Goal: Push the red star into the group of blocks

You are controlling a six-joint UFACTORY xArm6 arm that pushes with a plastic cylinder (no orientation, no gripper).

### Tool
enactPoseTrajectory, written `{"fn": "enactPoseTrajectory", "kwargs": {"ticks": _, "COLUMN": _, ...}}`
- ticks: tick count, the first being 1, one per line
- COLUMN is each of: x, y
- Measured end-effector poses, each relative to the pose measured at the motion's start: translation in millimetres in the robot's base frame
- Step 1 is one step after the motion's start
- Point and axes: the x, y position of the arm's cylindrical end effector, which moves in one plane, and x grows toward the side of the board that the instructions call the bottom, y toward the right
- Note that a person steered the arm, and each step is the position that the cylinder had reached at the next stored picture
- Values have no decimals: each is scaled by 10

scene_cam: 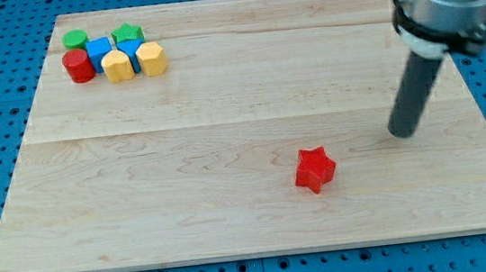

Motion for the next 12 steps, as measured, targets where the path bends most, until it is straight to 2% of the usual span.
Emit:
{"fn": "enactPoseTrajectory", "kwargs": {"ticks": 1, "x": 482, "y": -49}}
{"fn": "enactPoseTrajectory", "kwargs": {"ticks": 4, "x": 99, "y": -1595}}
{"fn": "enactPoseTrajectory", "kwargs": {"ticks": 5, "x": 613, "y": -964}}
{"fn": "enactPoseTrajectory", "kwargs": {"ticks": 6, "x": 841, "y": -1033}}
{"fn": "enactPoseTrajectory", "kwargs": {"ticks": 8, "x": -78, "y": -2318}}
{"fn": "enactPoseTrajectory", "kwargs": {"ticks": 9, "x": -386, "y": -2791}}
{"fn": "enactPoseTrajectory", "kwargs": {"ticks": 11, "x": -990, "y": -3305}}
{"fn": "enactPoseTrajectory", "kwargs": {"ticks": 12, "x": -922, "y": -3454}}
